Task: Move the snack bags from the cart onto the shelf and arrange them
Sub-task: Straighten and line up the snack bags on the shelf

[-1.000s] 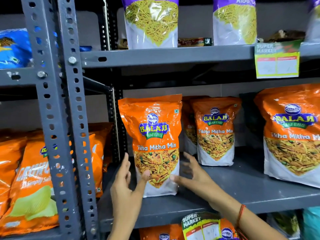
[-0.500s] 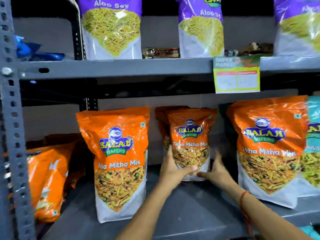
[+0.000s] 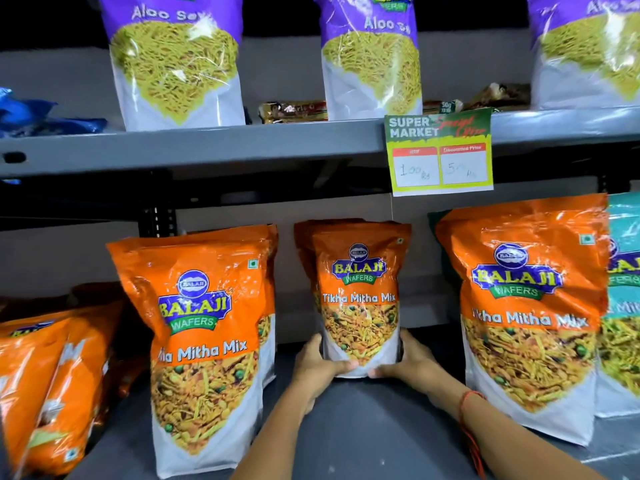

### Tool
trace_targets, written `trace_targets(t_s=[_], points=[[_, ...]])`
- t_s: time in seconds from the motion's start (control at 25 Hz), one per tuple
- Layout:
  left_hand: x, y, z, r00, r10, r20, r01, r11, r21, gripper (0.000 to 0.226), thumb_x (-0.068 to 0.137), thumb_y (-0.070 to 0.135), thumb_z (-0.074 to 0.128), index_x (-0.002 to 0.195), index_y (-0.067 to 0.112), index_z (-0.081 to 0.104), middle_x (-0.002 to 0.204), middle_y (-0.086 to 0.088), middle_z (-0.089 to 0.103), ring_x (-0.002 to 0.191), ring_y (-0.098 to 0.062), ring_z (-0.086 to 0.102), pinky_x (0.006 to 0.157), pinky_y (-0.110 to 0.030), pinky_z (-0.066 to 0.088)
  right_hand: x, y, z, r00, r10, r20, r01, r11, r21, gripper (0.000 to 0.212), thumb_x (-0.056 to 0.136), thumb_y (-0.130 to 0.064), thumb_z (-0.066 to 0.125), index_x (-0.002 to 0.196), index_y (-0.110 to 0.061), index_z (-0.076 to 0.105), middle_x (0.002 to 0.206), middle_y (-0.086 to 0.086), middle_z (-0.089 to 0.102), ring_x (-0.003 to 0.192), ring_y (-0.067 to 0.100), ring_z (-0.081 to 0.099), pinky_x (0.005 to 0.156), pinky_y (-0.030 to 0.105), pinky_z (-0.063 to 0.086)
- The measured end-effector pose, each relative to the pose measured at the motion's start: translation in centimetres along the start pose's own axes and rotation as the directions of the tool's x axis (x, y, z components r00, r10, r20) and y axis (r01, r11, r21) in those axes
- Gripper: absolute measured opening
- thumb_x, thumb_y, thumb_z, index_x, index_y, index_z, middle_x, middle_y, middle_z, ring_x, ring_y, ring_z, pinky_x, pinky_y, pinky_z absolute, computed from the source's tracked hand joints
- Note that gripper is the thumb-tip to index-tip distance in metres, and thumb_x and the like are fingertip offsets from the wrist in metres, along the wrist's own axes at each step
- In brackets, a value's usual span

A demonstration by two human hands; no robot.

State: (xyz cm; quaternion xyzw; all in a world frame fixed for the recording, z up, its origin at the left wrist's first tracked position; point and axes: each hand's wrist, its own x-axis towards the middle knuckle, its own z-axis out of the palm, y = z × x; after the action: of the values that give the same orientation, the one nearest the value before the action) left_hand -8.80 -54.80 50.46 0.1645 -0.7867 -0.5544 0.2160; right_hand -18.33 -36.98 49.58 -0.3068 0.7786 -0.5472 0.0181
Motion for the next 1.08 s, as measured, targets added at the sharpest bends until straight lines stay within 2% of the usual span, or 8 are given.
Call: trace_targets(t_s=[0.08,0.24,0.4,0.72,0.84,0.92,1.0,1.08], points=[[-0.3,-0.2,-0.4,0.998,0.019,-0.067,-0.019,1.000,0.009,0.085,0.046,0.034,0.088,0.124,0.021,0.056,0.128,-0.002,0.064,0.115,-0.022,0.062,0.101,-0.045,0.051,0.3,0.0,0.4,0.999,-0.006,0.040,0.005,1.000,0.025,0.086,0.050,-0.034,0.094,0.119,-0.046,0.044,0.108,-0.030,0.056,0.098,-0.013,0.053,0.073,0.008,0.043],[-1.3,-0.4,-0.5,0.992,0.027,-0.127,-0.022,0.999,0.040,0.066,0.052,0.030,0.088,0.112,0.027,0.059,0.119,0.003,0.069,0.107,-0.018,0.064,0.096,-0.040,0.053,0.9,0.1,0.7,0.993,-0.007,0.115,0.006,1.000,0.013,0.086,0.052,-0.032,0.094,0.120,-0.047,0.043,0.110,-0.031,0.056,0.097,-0.017,0.053,0.064,0.002,0.047],[-1.6,-0.5,-0.2,0.989,0.046,-0.138,-0.040,0.998,0.046,0.068,0.057,0.029,0.088,0.118,0.024,0.058,0.122,0.002,0.068,0.110,-0.019,0.064,0.096,-0.038,0.052,1.2,0.3,0.6,0.990,-0.002,0.144,-0.002,1.000,0.025,0.095,0.052,-0.031,0.093,0.133,-0.038,0.044,0.121,-0.016,0.060,0.105,-0.002,0.058,0.077,0.010,0.044],[-2.5,-0.1,0.1,0.988,0.064,-0.139,-0.050,0.994,0.101,0.070,0.062,0.029,0.086,0.124,0.019,0.056,0.129,-0.002,0.065,0.116,-0.024,0.062,0.100,-0.042,0.050,0.5,-0.1,0.6,0.990,0.013,0.137,-0.015,1.000,0.012,0.099,0.060,-0.028,0.090,0.144,-0.025,0.039,0.142,-0.001,0.056,0.122,0.015,0.055,0.104,0.032,0.046],[-3.4,0.6,0.4,0.972,0.138,-0.190,-0.118,0.987,0.113,0.077,0.064,0.026,0.086,0.132,0.016,0.050,0.135,-0.007,0.061,0.122,-0.028,0.058,0.101,-0.042,0.048,-0.8,-0.9,0.6,0.997,-0.069,0.029,0.070,0.995,-0.064,0.107,0.060,-0.038,0.090,0.148,-0.026,0.031,0.149,-0.001,0.049,0.122,0.011,0.049,0.100,0.027,0.041],[-4.7,1.5,1.0,0.910,0.260,-0.325,-0.215,0.962,0.166,0.079,0.070,0.024,0.082,0.140,0.015,0.045,0.139,-0.008,0.058,0.127,-0.028,0.055,0.102,-0.039,0.047,-1.9,-1.7,0.3,0.980,-0.151,-0.133,0.136,0.984,-0.118,0.103,0.067,-0.043,0.086,0.150,-0.021,0.030,0.154,0.005,0.042,0.134,0.017,0.044,0.107,0.032,0.039],[-6.1,2.7,2.0,0.791,0.398,-0.464,-0.331,0.917,0.222,0.060,0.081,0.021,0.073,0.136,0.019,0.051,0.136,-0.008,0.060,0.123,-0.028,0.057,0.098,-0.038,0.048,-3.6,-2.5,-0.1,0.901,-0.298,-0.315,0.263,0.953,-0.150,0.086,0.078,-0.043,0.078,0.149,-0.018,0.035,0.151,0.006,0.046,0.139,0.019,0.043,0.113,0.040,0.040],[-6.8,4.2,3.5,0.711,0.466,-0.527,-0.429,0.881,0.200,0.043,0.086,0.016,0.065,0.128,0.020,0.059,0.128,-0.008,0.065,0.117,-0.027,0.061,0.096,-0.040,0.051,-5.6,-3.8,-0.6,0.761,-0.462,-0.455,0.415,0.886,-0.205,0.066,0.086,-0.035,0.071,0.144,-0.019,0.043,0.141,0.001,0.054,0.131,0.013,0.049,0.109,0.037,0.044]])
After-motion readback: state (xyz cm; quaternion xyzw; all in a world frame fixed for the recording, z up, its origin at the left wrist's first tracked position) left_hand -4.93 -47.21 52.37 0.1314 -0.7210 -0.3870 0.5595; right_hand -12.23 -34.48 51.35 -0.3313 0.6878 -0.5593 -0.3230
